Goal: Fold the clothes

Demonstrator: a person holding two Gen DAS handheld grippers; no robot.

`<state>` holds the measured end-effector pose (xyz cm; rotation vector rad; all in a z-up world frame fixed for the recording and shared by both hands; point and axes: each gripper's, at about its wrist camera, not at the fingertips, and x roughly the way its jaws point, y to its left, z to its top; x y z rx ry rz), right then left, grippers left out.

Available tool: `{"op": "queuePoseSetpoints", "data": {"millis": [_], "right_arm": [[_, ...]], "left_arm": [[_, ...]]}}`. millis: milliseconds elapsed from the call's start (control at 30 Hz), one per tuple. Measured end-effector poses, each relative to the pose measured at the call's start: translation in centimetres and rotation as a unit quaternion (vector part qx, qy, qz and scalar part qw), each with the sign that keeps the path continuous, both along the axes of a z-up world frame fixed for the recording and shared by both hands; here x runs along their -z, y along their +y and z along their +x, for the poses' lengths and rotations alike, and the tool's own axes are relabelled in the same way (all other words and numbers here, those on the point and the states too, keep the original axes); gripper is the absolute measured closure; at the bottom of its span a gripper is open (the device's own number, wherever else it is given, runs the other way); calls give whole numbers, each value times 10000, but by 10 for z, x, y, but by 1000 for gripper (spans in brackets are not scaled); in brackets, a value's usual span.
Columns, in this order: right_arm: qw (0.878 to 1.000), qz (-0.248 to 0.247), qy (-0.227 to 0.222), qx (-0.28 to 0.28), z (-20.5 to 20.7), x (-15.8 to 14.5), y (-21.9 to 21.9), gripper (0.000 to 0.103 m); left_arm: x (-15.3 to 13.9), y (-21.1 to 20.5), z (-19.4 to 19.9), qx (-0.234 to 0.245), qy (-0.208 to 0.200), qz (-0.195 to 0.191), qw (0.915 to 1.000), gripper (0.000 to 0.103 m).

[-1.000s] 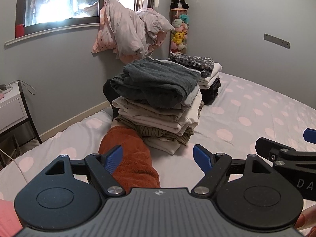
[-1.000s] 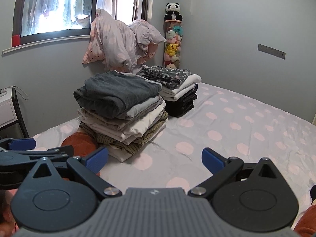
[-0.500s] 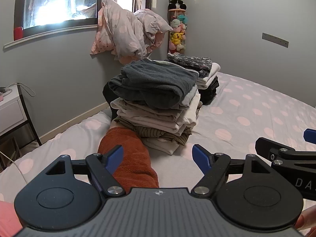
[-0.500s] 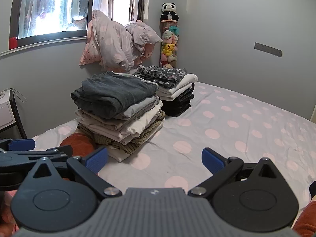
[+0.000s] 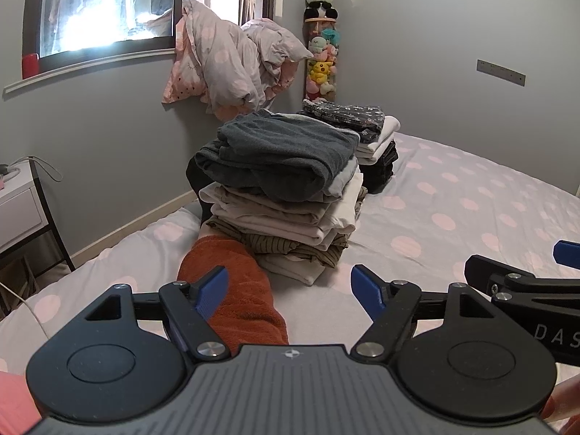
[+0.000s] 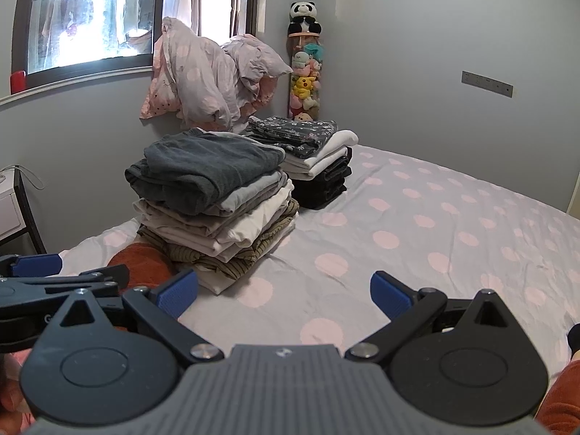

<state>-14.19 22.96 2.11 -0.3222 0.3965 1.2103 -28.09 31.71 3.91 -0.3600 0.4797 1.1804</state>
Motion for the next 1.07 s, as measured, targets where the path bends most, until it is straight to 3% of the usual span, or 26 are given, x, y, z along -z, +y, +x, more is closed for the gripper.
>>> {"op": "queuePoseSetpoints", "data": {"millis": [1067], "right_arm": [[10000, 41, -35, 22, -2, 3, -4, 1]], "left_arm": [[-1, -2, -1, -45, -49, 57, 10000, 19]]}}
